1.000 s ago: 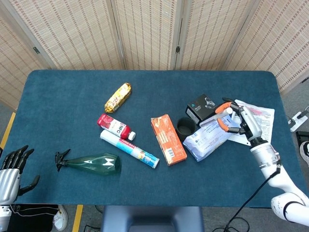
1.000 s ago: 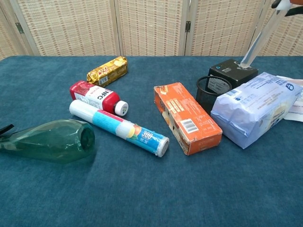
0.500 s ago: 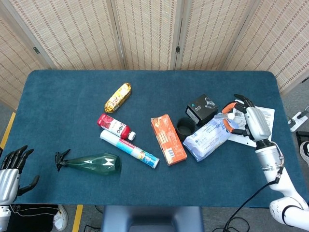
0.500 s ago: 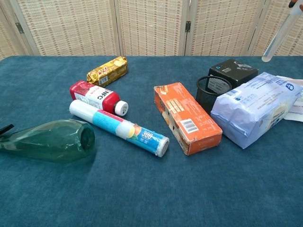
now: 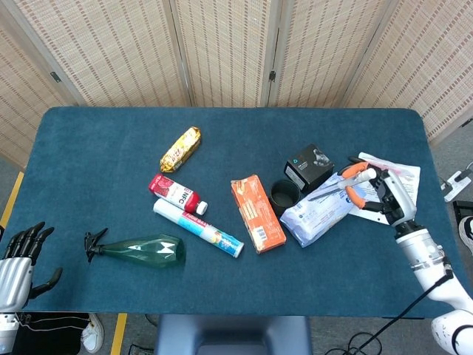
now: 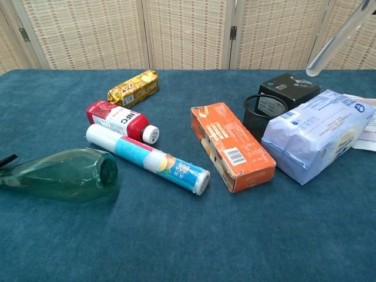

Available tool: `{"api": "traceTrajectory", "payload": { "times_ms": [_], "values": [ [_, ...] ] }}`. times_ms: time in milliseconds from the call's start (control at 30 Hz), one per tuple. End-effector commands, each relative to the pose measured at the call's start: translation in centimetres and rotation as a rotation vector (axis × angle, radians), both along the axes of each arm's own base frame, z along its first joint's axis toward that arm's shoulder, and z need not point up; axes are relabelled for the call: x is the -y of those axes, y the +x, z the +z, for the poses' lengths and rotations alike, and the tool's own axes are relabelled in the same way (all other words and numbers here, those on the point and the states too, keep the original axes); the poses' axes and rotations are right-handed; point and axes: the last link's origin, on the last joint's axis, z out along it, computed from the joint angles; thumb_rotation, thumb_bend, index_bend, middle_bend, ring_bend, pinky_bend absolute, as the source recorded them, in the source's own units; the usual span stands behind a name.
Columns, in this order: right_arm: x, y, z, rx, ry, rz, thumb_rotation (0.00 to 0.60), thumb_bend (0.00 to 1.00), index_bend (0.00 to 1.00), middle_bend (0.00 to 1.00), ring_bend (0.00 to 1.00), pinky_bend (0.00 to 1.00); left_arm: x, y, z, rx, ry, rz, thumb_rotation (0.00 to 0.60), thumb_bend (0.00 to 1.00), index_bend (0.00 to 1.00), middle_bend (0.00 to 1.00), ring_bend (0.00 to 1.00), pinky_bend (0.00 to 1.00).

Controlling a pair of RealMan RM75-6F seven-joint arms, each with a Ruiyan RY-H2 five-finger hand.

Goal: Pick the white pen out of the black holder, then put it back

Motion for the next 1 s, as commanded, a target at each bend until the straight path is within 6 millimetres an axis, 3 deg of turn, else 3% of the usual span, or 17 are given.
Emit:
{"api": "traceTrajectory", "payload": {
  "times_ms": [33, 133, 300, 400, 733, 867, 1000],
  "values": [
    [0.3, -2.1, 0.2, -0.547, -0.217, 0.043, 0.600, 0.35, 0.60, 0.38, 0.10, 0.10, 0.0, 0.0, 0.0, 0.000, 0.000, 0.000, 0.600, 0.37, 0.15, 0.10, 0.11, 0.12],
    [0.5, -2.2, -0.3, -0.690, -0.322, 0.029, 0.600, 0.35, 0.60, 0.38, 0.10, 0.10, 0.0, 0.0, 0.0, -0.001, -0.002, 0.002, 0.600, 0.37, 0.15, 0.10, 0.11, 0.12],
    [0.5, -1.8, -0.8, -0.696, -0.354, 0.017, 0.600, 0.35, 0.60, 0.38, 0.11, 0.10, -0.1, -0.1, -0.1, -0.001, -0.003, 0.003, 0.600, 0.37, 0.15, 0.10, 0.11, 0.12],
    [0.3, -1.4, -1.2, -0.612, -0.305, 0.012, 0.600, 0.35, 0.60, 0.38, 0.11, 0.10, -0.1, -0.1, -0.2, -0.001, -0.004, 0.002, 0.600, 0.37, 0.15, 0.10, 0.11, 0.12],
    [-0.8, 0.5, -0.7, -0.060, -0.006, -0.015, 0.600, 0.35, 0.60, 0.38, 0.11, 0.10, -0.1, -0.1, -0.1, -0.002, -0.004, 0.006, 0.600, 0.37, 0.15, 0.10, 0.11, 0.12],
    [-1.1, 0.5, -0.4, 0.035, 0.069, -0.013, 0.600, 0.35, 0.60, 0.38, 0.11, 0.10, -0.1, 0.0, -0.1, -0.002, -0.004, 0.003, 0.600, 0.37, 0.15, 0.10, 0.11, 0.12],
    [-0.9, -0.3, 0.2, -0.021, 0.056, -0.019, 0.600, 0.35, 0.60, 0.38, 0.11, 0.10, -0.1, 0.0, -0.1, -0.003, -0.003, 0.002, 0.600, 0.37, 0.15, 0.10, 0.11, 0.12]
  ]
}}
